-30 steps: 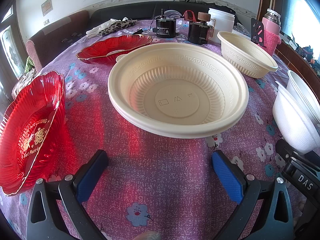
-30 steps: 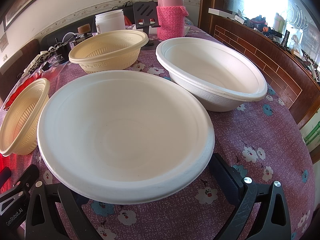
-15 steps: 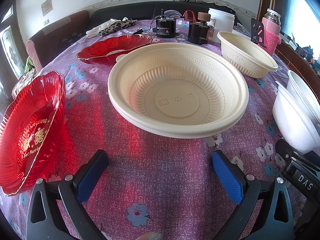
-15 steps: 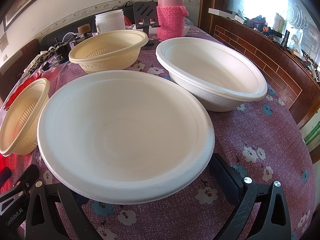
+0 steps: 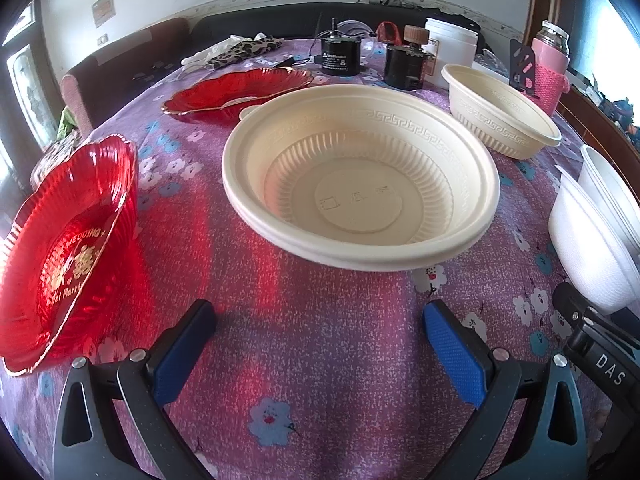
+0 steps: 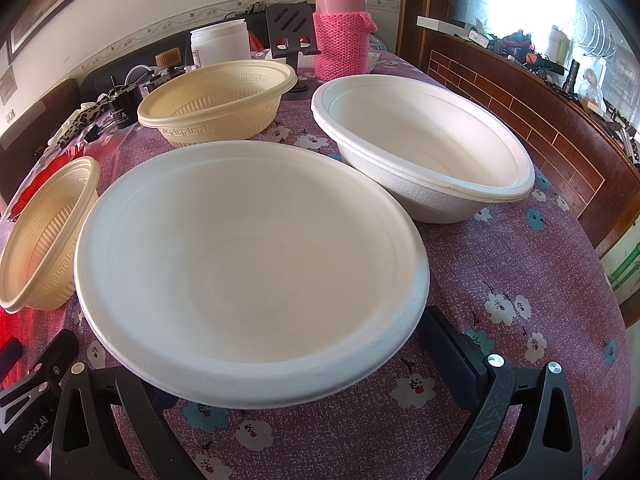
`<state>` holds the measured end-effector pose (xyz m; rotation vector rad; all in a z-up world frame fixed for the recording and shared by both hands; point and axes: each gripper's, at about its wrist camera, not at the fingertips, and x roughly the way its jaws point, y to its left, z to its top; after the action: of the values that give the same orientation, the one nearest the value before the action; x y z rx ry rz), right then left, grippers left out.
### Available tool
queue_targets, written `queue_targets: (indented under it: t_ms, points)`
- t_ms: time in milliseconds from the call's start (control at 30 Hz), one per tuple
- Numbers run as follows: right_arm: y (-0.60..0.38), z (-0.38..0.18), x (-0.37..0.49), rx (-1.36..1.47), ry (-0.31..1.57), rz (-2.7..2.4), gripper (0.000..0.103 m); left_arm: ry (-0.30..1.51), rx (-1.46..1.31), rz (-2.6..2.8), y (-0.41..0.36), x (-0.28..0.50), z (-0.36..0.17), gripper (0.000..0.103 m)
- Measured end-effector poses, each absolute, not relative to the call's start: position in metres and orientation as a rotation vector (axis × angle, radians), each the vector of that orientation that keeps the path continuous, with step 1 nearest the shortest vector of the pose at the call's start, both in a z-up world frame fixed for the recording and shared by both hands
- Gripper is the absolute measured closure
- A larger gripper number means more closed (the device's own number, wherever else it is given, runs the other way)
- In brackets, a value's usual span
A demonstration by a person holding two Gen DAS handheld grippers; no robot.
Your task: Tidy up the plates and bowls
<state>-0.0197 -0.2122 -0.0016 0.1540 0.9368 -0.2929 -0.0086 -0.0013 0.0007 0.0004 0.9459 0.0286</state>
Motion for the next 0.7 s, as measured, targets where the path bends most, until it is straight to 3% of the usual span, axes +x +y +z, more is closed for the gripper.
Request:
queue_targets:
  t_ms: [700]
  points:
    - [-0.214, 0.0, -0.019, 0.107, 0.998, -0.196, 0.001, 1.003, 0.074, -0.127, 0.009, -0.034, 0.003, 0.0]
